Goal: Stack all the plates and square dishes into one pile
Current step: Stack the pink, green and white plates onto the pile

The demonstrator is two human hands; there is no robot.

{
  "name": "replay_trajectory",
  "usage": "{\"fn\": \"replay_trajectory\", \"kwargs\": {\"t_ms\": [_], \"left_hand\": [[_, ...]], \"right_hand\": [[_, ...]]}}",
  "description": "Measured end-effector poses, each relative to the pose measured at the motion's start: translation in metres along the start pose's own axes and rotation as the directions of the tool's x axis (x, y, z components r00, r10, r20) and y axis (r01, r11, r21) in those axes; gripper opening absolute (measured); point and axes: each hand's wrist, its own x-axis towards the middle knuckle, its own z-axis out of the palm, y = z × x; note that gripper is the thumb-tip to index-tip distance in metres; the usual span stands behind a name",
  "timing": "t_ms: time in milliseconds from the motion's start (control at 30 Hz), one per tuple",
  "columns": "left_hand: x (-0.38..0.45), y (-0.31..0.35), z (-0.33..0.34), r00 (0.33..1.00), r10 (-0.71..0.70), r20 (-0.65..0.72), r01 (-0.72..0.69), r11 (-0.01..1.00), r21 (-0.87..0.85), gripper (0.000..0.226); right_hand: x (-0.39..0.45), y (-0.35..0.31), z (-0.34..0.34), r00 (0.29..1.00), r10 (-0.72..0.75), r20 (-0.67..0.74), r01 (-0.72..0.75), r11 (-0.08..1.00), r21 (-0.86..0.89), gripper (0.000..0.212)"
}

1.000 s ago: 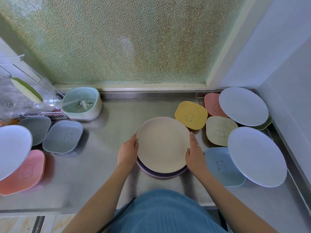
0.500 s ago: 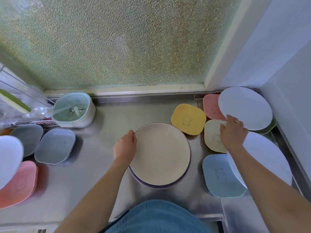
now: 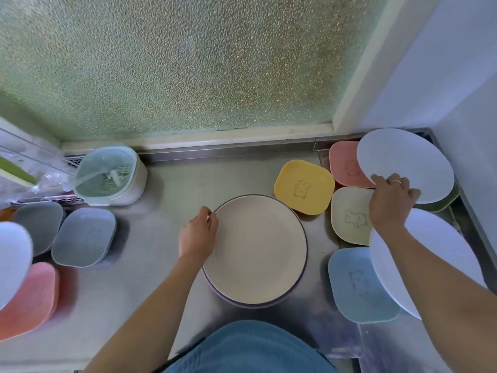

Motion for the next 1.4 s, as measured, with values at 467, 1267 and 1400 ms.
{"fn": "replay_trajectory", "kwargs": {"t_ms": [467,1267,1400], "left_hand": [[-0.019,-0.002,-0.013,0.996,0.07,-0.057,-0.067,0.997,0.047,0.029],[-0.059,-0.016,-0.021,0.997,0.037,0.068,-0.029,0.993,-0.118,0.044],[-0.059,-0.017,-0.019,0.996,0.058,0.061,-0.051,0.992,-0.113,0.045]], "right_hand": [[-0.061,-0.059,-0.043,0.924,-0.078,-0.375,0.215,0.916,0.338,0.032],[-0.228,-0.092,-0.021,0.483,-0.84,-0.248,0.872,0.433,0.231,0.028],[-0.219,-0.087,-0.029,0.482,-0.866,-0.138,0.867,0.448,0.218,0.024]]}}
